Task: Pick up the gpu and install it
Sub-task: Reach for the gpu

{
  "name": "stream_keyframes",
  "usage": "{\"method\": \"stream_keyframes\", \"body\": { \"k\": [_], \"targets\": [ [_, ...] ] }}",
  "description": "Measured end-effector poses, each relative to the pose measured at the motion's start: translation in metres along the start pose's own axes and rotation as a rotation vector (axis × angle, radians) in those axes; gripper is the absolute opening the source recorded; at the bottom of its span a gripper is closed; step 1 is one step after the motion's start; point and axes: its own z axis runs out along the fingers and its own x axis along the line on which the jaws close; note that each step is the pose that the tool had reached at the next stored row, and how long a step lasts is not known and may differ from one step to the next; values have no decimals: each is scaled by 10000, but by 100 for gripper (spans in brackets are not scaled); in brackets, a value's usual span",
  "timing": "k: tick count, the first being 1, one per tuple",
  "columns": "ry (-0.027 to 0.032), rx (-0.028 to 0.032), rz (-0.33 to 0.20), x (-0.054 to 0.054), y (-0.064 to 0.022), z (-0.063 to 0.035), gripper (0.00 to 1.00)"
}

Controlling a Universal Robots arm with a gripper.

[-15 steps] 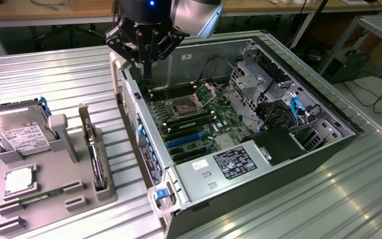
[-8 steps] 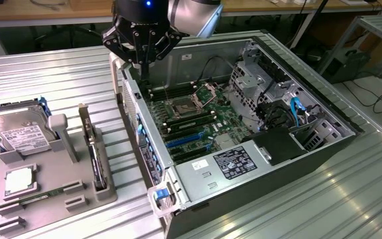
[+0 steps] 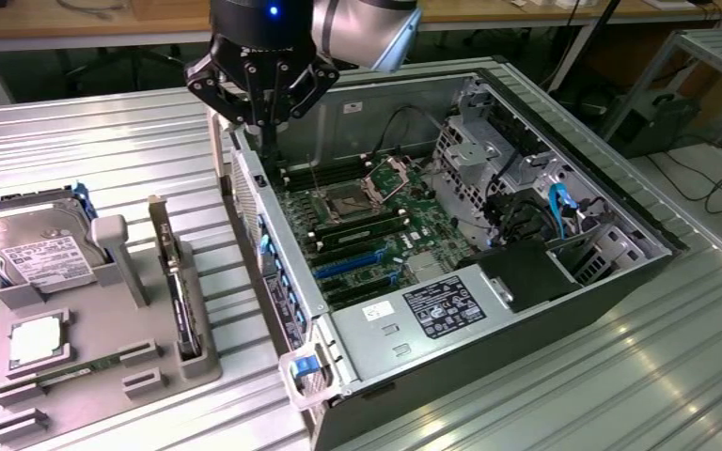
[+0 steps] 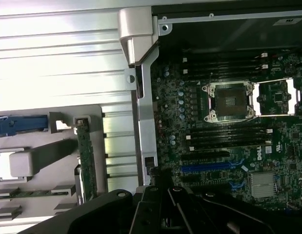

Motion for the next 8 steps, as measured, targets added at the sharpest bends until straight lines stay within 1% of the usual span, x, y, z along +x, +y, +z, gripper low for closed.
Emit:
{"method": "stream_keyframes", "body": {
  "k": [8],
  "targets": [
    [-1,-1,-13,43,-47,-2,11]
  ]
}}
